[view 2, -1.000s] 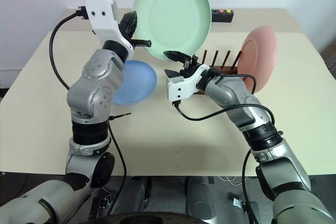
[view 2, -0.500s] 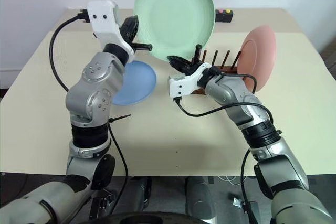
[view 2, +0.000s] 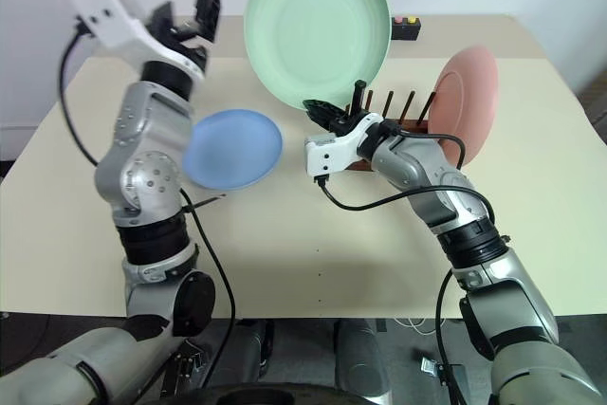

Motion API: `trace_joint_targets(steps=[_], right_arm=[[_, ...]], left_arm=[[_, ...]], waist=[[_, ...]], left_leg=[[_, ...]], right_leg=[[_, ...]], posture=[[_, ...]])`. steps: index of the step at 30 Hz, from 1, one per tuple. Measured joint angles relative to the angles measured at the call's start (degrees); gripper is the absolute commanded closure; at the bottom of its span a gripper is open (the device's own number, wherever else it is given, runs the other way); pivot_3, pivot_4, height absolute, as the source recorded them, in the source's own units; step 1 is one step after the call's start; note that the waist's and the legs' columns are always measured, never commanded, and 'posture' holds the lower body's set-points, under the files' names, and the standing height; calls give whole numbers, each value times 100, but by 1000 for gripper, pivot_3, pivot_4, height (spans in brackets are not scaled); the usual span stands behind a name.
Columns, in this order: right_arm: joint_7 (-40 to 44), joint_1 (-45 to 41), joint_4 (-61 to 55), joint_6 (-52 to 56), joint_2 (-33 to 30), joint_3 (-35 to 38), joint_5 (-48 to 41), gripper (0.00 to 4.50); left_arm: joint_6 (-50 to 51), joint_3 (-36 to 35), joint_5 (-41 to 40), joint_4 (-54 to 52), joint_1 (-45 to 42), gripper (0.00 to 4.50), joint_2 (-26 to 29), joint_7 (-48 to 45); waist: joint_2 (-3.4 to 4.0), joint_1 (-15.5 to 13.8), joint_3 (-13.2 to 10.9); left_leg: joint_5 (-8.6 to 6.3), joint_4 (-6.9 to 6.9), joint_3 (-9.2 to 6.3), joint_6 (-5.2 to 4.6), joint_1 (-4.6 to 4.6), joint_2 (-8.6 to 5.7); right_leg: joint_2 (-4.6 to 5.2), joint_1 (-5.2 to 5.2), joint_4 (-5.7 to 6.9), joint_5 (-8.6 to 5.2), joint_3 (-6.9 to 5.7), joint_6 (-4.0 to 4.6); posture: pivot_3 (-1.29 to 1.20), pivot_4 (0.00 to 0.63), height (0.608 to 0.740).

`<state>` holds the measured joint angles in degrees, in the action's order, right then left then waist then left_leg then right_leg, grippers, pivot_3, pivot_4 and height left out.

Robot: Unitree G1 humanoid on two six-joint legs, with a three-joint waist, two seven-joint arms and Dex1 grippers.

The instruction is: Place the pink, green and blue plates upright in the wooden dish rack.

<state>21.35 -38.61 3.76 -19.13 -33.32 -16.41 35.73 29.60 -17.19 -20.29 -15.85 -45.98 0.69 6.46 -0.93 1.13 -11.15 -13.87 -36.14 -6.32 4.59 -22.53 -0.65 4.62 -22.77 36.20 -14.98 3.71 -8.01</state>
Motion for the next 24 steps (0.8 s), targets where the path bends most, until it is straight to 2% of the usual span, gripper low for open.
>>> trace_joint_targets(steps=[5,9,13,18,20,24], right_arm=[[161,-2,-17,15,-1,515,-947,4500],[701,10,-301,435,21,995,-2257,4500],[1404,214,-1070,1748,38,1734,-4257,4500],[1637,365,-1709,3440,-36,2600,-6181,4500],[1696,556,-1938,4164,-166,3009,-7092,4500],[1533,848,-1935,5124,-216,3577,-8071,4500]], left_arm=[[-196,-331,154,216,151,30,797,-75],[-29,76,360,478,745,30,1424,-637],[109,505,379,676,1335,30,1562,-1174],[47,813,351,638,1534,30,1578,-1661],[-143,1296,482,504,1862,30,1869,-2146],[-245,2059,631,453,2369,30,2072,-2896]], waist=[[-1,-17,0],[0,-16,0],[0,-12,0],[1,-17,0],[4,-14,2],[6,-12,0]], left_leg=[[-1,-1,-1,-2,0,0],[-1,-1,-3,-3,1,-1],[-2,0,-7,-5,0,1],[-3,1,-7,-5,2,1],[-6,3,-5,-10,3,1],[-7,2,-3,-13,2,2]], right_leg=[[0,6,-2,0,0,0],[0,7,-1,0,-1,-1],[0,6,-1,1,-1,0],[0,6,4,1,-1,2],[0,9,0,1,-1,3],[-1,4,2,0,0,4]], posture=[[0,150,734],[0,150,734],[0,150,734],[0,150,734],[0,150,734],[0,150,734]])
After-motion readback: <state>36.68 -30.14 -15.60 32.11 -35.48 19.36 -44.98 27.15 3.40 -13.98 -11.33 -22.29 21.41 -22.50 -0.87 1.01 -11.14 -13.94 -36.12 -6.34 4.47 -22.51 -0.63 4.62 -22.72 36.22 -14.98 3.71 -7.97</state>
